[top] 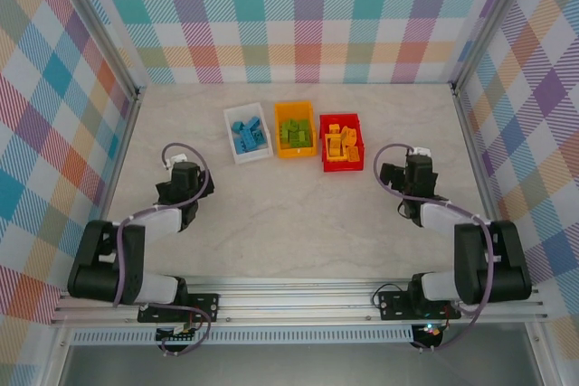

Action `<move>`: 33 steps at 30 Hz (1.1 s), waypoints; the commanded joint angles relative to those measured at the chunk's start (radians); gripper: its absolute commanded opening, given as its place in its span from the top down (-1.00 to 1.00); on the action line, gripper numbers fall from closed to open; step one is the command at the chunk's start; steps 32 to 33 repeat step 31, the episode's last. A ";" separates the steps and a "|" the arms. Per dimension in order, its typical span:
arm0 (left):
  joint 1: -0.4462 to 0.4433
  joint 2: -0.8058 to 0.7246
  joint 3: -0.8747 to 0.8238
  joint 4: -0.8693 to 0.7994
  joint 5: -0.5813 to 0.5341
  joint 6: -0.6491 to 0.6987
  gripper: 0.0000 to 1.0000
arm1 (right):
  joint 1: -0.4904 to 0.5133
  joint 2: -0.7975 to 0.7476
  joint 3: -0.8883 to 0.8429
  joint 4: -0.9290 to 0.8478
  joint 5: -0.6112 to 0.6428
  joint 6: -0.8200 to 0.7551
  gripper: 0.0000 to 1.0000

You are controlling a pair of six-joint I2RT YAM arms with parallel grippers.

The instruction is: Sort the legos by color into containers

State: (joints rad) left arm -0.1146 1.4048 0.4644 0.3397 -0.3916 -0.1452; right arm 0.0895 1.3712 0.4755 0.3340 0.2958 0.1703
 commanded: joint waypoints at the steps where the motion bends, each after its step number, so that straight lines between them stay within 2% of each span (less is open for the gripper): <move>1: 0.031 0.085 0.031 0.274 0.081 0.097 -1.00 | -0.010 0.043 0.043 0.133 -0.061 -0.087 -1.00; 4: 0.039 0.134 0.072 0.240 0.128 0.113 -1.00 | -0.031 0.067 0.008 0.274 -0.106 -0.137 -1.00; 6: 0.039 0.126 0.047 0.275 0.147 0.118 -1.00 | -0.076 0.112 -0.005 0.332 -0.178 -0.108 -0.99; 8: 0.039 0.118 -0.050 0.440 0.153 0.119 -1.00 | -0.082 0.118 -0.016 0.362 -0.217 -0.121 -0.99; 10: 0.039 0.163 -0.165 0.709 0.165 0.130 -1.00 | -0.082 0.134 -0.051 0.434 -0.229 -0.124 -1.00; 11: 0.041 0.135 -0.167 0.660 0.161 0.122 -1.00 | -0.083 0.153 -0.078 0.508 -0.231 -0.125 -1.00; 13: 0.043 0.155 -0.140 0.643 0.121 0.104 -1.00 | -0.081 0.154 -0.076 0.498 -0.233 -0.129 -1.00; 15: 0.035 0.158 -0.070 0.514 0.131 0.120 -1.00 | -0.079 0.153 -0.077 0.499 -0.228 -0.132 -1.00; 33: 0.027 0.157 -0.069 0.513 0.126 0.127 -1.00 | -0.076 0.152 -0.074 0.491 -0.223 -0.132 -0.99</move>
